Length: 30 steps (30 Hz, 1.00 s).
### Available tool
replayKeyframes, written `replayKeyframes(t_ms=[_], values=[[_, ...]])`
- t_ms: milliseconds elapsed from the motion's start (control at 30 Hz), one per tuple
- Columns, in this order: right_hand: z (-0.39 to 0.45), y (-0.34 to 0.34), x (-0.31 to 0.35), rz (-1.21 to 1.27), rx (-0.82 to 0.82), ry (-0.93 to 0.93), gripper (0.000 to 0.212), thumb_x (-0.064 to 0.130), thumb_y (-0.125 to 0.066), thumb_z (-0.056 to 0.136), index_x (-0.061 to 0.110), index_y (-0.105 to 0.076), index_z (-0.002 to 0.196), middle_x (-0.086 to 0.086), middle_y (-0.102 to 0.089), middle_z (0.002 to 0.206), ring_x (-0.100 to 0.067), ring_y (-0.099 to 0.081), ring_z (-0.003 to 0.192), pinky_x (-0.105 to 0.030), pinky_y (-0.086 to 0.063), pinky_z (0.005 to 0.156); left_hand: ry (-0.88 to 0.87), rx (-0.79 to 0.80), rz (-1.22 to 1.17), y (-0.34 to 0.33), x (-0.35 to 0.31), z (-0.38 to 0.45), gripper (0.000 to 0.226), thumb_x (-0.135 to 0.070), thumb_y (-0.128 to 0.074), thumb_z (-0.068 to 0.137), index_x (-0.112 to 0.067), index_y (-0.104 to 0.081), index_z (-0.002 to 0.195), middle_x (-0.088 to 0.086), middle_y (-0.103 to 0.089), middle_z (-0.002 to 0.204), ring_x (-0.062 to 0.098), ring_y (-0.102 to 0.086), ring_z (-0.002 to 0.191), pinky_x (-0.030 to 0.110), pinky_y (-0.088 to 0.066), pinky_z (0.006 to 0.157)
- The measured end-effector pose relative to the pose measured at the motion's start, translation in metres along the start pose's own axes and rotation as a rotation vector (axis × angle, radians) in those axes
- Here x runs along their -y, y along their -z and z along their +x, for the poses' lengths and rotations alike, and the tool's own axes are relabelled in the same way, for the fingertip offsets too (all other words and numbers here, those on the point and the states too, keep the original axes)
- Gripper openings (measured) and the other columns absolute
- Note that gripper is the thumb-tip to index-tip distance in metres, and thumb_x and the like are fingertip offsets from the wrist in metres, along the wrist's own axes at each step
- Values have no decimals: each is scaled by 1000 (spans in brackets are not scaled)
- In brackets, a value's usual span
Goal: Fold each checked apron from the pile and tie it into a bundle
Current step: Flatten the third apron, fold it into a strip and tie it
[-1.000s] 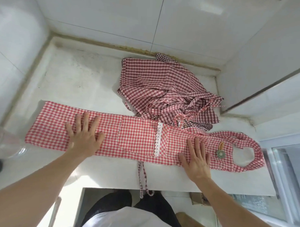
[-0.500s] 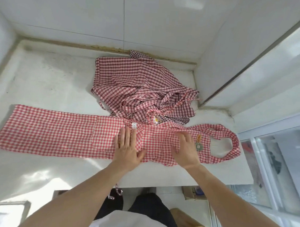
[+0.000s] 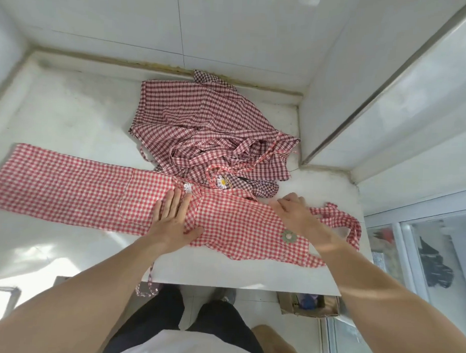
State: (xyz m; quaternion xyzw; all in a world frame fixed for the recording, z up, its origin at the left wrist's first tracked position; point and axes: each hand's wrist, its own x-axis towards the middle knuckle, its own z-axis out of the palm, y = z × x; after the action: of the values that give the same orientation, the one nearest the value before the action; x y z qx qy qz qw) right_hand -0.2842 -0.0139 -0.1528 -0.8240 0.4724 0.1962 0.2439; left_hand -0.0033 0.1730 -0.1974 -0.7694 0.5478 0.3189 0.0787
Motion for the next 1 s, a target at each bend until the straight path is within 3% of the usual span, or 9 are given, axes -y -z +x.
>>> replayKeyframes(t_ms=[167,400,467,600,667,767,833,933,1000], values=[[-5,5,-33,-86,5,-118,31,56,-56,92,34,-58,113,2,-44,124,-24,-37,124,-51,-28,107,0,-14,5,-3,10,-5,120,-101,16,48,-30,43,140,-1,49,148,19,42,140,45,24,116],[-31,3,-88,-57,-53,-247,38,58,-51,95,22,-58,103,4,-59,92,-24,-59,104,-40,-30,92,-2,-56,14,-8,30,-10,121,-101,10,53,-32,30,150,-6,42,152,16,37,143,46,17,120],[-40,6,-106,77,-85,-232,37,53,-66,88,17,-59,88,4,-60,82,-26,-62,94,-35,-41,79,2,-62,10,-8,33,-11,121,-101,10,53,-33,29,150,-7,44,151,16,38,143,45,18,119],[-59,14,-127,301,-213,-283,26,29,-82,78,14,-61,73,5,-58,65,-24,-62,73,-26,-38,56,10,-67,-20,-6,34,-12,118,-99,-5,57,-36,25,152,-7,40,156,14,37,143,45,18,118],[-64,14,-134,673,-300,-399,19,12,-85,75,7,-68,83,1,-64,69,-25,-64,75,-27,-47,66,8,-83,-63,-4,32,-14,113,-94,-20,65,-36,18,155,-8,34,159,13,34,145,45,16,118],[-67,5,-142,1113,-361,-528,35,-1,-79,79,-9,-67,111,-7,-70,75,-28,-66,78,-34,-53,73,17,-132,-132,-2,29,-15,108,-82,-48,75,-35,3,157,-8,22,164,13,24,149,47,11,121],[-70,-2,-141,1172,-356,-542,37,0,-74,84,-12,-64,118,-11,-71,82,-26,-64,76,-36,-54,71,33,-166,-151,0,25,-15,103,-72,-60,81,-33,-4,157,-6,15,166,15,19,151,48,8,121],[-73,-6,-136,1271,-270,-595,36,15,-70,90,-8,-64,116,-17,-70,93,-23,-65,76,-50,-55,91,65,-175,-157,1,20,-14,100,-65,-64,82,-31,-7,157,-4,12,166,17,17,152,50,6,121],[-75,-6,-135,1418,-133,-545,47,31,-77,84,-5,-65,113,-16,-71,91,-23,-65,73,-42,-57,80,102,-162,-145,1,16,-13,102,-64,-65,82,-31,-5,157,-4,14,166,18,18,152,54,4,122]])
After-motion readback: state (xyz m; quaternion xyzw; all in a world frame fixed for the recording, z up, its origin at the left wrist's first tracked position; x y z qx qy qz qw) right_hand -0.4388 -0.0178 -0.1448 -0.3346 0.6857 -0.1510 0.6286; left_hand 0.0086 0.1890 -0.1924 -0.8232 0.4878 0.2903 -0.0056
